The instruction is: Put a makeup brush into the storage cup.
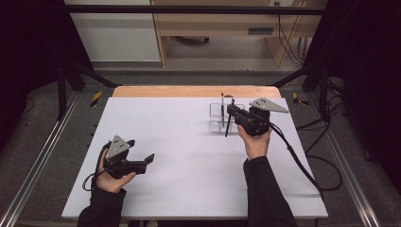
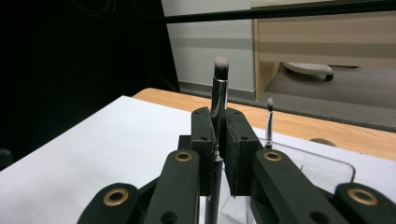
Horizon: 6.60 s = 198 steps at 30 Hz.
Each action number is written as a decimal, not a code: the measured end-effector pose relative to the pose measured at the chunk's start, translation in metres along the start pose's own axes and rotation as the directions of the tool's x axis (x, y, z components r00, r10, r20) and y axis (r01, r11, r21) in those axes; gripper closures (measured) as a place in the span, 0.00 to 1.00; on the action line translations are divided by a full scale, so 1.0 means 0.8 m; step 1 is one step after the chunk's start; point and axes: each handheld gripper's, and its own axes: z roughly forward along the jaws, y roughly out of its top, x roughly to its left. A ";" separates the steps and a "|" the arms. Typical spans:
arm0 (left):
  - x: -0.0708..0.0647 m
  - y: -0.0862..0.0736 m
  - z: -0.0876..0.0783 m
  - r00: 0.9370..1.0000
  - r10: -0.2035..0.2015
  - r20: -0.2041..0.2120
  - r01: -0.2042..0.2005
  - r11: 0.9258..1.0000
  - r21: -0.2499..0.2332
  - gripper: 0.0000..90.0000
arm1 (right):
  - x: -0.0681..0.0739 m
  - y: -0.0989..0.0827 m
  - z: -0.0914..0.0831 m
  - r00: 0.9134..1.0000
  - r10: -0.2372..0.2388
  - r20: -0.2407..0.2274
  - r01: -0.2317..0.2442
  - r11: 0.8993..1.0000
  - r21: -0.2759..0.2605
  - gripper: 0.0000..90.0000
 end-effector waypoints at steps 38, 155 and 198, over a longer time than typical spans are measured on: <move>0.001 0.000 -0.002 1.000 0.005 0.008 -0.005 1.000 -0.006 0.11 | -0.036 0.041 0.041 0.994 -0.009 0.109 0.011 1.000 -0.018 0.93; -0.003 -0.001 0.000 1.000 0.030 0.008 -0.030 1.000 0.004 0.11 | -0.067 -0.043 0.109 0.980 0.016 0.200 -0.051 0.984 0.169 0.90; -0.002 -0.001 0.002 1.000 0.016 0.009 -0.016 1.000 0.007 0.10 | -0.018 -0.058 -0.033 0.998 -0.061 -0.018 0.063 0.989 0.133 0.19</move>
